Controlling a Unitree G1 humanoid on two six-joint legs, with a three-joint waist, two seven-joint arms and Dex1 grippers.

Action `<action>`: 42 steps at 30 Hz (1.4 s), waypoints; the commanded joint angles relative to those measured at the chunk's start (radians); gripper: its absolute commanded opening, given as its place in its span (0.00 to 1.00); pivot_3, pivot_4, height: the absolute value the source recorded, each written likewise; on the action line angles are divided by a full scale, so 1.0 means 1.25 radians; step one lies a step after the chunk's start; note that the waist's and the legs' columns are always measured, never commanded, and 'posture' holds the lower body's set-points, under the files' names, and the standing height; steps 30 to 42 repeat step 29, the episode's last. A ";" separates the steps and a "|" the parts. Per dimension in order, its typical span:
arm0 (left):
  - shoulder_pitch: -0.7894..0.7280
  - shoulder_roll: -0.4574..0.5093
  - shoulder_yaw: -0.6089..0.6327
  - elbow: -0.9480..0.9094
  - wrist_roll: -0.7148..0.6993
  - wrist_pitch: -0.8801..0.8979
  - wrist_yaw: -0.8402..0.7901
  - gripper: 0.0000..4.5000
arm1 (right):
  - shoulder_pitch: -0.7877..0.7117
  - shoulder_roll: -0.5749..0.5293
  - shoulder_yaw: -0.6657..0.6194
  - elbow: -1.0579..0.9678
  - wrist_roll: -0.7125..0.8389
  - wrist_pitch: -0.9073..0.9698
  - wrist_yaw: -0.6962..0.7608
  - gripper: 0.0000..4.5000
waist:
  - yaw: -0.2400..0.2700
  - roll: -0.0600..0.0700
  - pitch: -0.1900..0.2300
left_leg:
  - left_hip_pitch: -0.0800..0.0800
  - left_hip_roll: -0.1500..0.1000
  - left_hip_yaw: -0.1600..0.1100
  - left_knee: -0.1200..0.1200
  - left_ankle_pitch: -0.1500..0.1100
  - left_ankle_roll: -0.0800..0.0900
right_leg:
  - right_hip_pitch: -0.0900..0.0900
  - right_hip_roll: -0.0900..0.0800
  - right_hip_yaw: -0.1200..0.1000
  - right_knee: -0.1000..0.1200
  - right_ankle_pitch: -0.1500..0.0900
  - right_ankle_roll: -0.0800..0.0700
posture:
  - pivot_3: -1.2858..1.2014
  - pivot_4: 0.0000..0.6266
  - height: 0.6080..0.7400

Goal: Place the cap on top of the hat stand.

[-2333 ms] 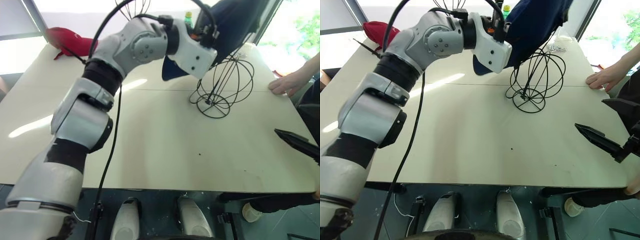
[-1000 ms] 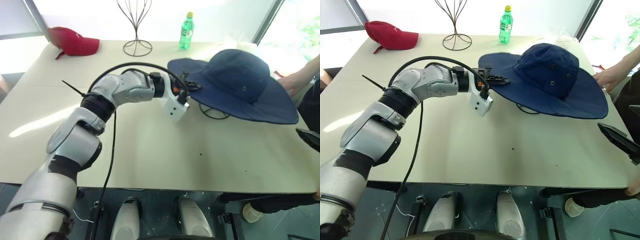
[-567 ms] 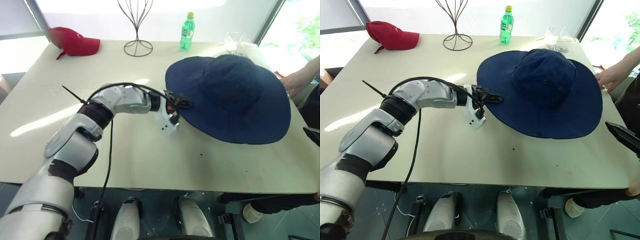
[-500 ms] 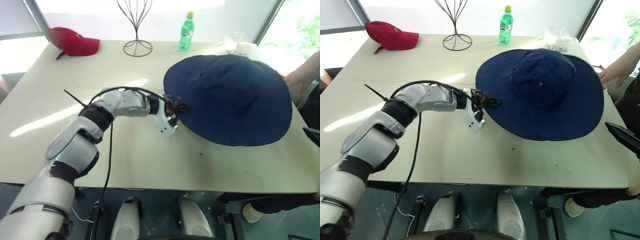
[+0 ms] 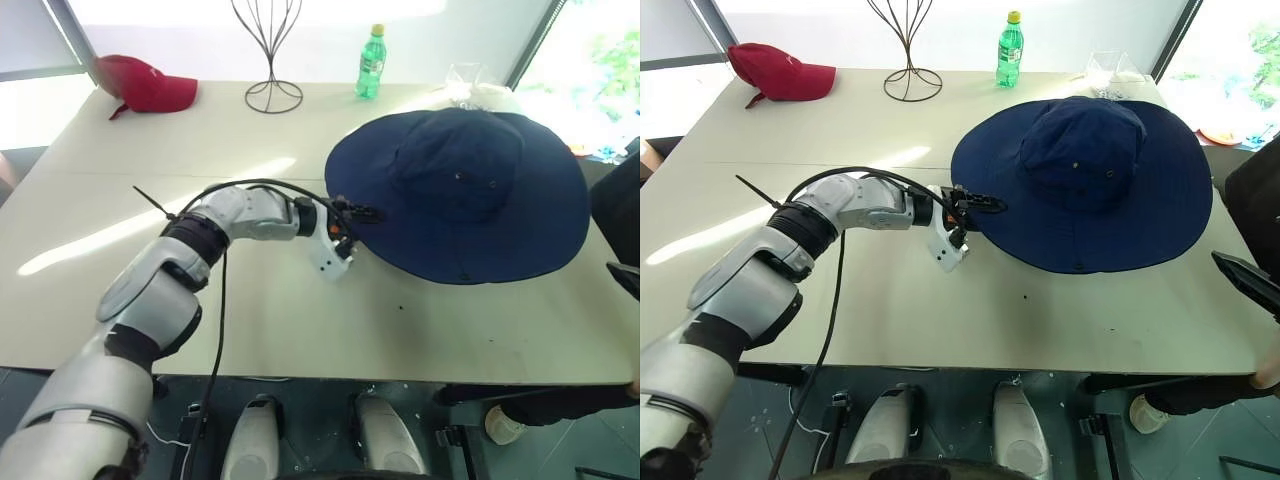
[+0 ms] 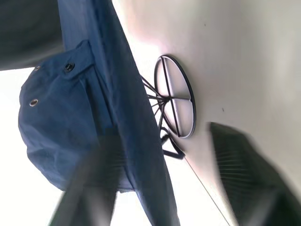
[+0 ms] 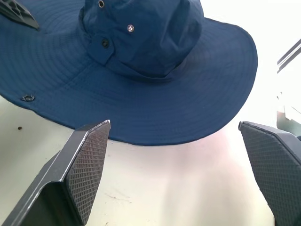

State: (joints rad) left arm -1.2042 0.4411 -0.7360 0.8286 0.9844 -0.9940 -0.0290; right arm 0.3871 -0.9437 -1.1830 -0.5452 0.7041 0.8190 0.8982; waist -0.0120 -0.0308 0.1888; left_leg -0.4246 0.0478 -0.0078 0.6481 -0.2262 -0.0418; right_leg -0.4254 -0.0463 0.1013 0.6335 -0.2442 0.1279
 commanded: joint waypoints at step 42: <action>0.085 0.356 0.562 -0.393 -1.371 1.385 -1.082 1.00 | -0.109 -0.233 0.093 0.320 -0.110 -0.060 0.217 1.00 | -0.007 0.003 -0.001 | 0.005 0.000 0.000 0.000 0.000 0.000 | 0.005 0.001 0.000 0.002 -0.002 -0.002 | 0.52 0.24 0.99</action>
